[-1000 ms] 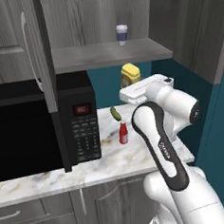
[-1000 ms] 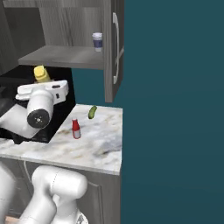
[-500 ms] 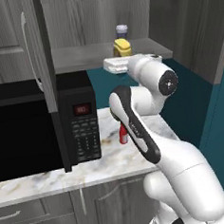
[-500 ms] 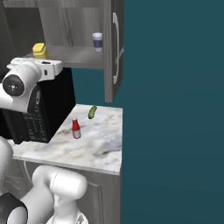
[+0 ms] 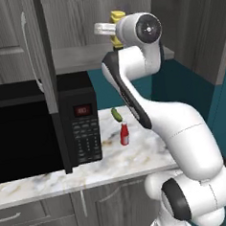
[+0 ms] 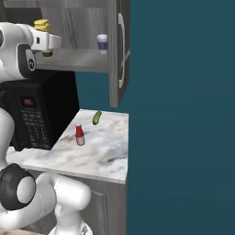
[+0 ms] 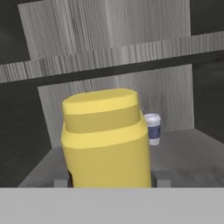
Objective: Pick the mustard and ketchup from the counter and place them in the cabinet.
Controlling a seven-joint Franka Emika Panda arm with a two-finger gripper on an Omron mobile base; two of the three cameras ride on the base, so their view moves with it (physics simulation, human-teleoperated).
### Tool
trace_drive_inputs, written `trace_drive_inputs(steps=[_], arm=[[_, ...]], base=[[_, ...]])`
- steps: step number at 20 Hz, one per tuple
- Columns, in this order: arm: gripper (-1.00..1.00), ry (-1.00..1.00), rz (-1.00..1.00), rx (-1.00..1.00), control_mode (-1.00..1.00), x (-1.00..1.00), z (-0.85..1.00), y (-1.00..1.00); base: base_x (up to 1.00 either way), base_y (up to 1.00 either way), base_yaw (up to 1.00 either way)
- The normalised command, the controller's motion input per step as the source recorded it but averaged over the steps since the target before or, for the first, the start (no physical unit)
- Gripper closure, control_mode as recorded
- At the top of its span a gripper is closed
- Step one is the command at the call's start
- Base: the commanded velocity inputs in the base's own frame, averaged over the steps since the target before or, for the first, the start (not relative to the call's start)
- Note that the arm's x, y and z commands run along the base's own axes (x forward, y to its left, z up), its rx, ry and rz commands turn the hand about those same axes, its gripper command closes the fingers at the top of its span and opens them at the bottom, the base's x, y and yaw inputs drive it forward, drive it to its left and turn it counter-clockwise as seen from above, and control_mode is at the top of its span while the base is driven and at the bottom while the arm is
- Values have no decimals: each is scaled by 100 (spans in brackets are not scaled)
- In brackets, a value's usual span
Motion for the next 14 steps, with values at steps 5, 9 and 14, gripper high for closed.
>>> trace_drive_inputs(steps=[5,9,14], arm=[[100,-1,0,0,-100,-1,-7,-1],[100,-4,2,0,-100,-7,-34,-7],[100,-14,4,0,-100,0,-32,-6]], base=[[0,0,0],[0,0,0],[0,0,0]])
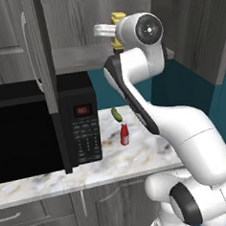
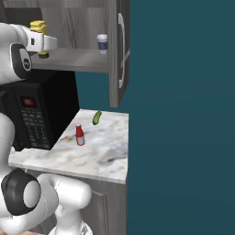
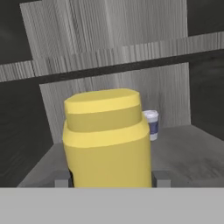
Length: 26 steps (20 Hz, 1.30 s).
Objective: Pick the mustard and ketchup from the counter and place them in the cabinet.
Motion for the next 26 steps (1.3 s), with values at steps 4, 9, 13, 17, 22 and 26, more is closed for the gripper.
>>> trace_drive_inputs(steps=[4,9,13,17,22,26], arm=[[100,-18,3,0,-100,4,-7,-6],[100,-8,2,1,-100,32,-2,0],[100,3,0,0,-100,49,0,1],[100,3,0,0,-100,53,0,2],[100,3,0,0,-100,45,0,1],[100,0,0,0,-100,1,0,0]], base=[[0,0,0],[0,0,0],[0,0,0],[0,0,0],[0,0,0],[0,0,0]])
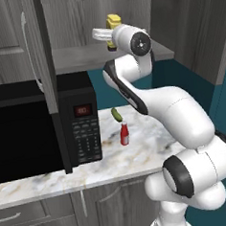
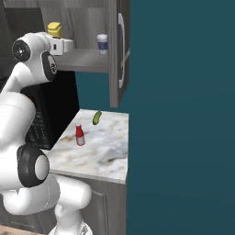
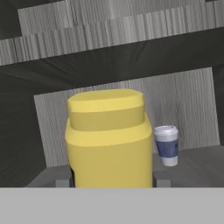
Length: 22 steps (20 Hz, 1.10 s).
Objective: Pick the mustard and ketchup from the counter and place them in the cabinet.
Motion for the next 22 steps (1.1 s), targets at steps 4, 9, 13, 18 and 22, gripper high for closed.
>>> trace_drive_inputs(steps=[4,9,13,18,22], arm=[[100,0,0,0,-100,0,-13,0],[100,0,0,-1,-100,3,-15,0],[100,0,0,-3,-100,20,-20,0],[100,0,0,-3,-100,35,-18,0],[100,0,0,-3,-100,38,-21,0]], base=[[0,0,0],[0,0,0],[0,0,0],[0,0,0],[0,0,0]])
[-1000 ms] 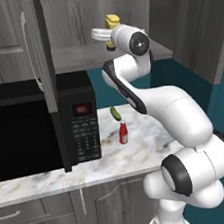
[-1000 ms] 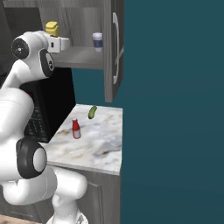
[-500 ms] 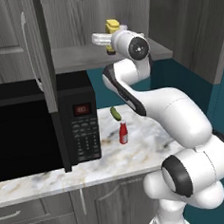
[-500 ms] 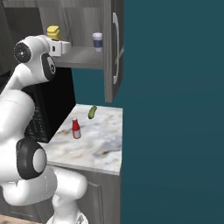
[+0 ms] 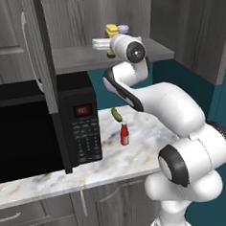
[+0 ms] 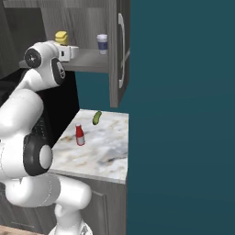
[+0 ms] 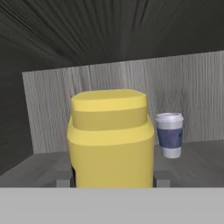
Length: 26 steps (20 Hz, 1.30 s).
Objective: Pick the mustard and ketchup from the counter and place them in the cabinet.
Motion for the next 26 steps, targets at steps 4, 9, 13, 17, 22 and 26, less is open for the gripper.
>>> trace_drive_inputs(steps=[4,9,13,17,22,26], arm=[[100,0,0,-3,-100,30,-20,0],[100,0,0,0,-100,26,-10,0],[100,0,0,0,-100,24,-4,0],[100,0,0,0,-100,27,-6,0],[100,0,0,0,-100,22,-12,2],[100,0,0,0,-100,14,-8,2]], base=[[0,0,0],[0,0,0],[0,0,0],[0,0,0],[0,0,0],[0,0,0]])
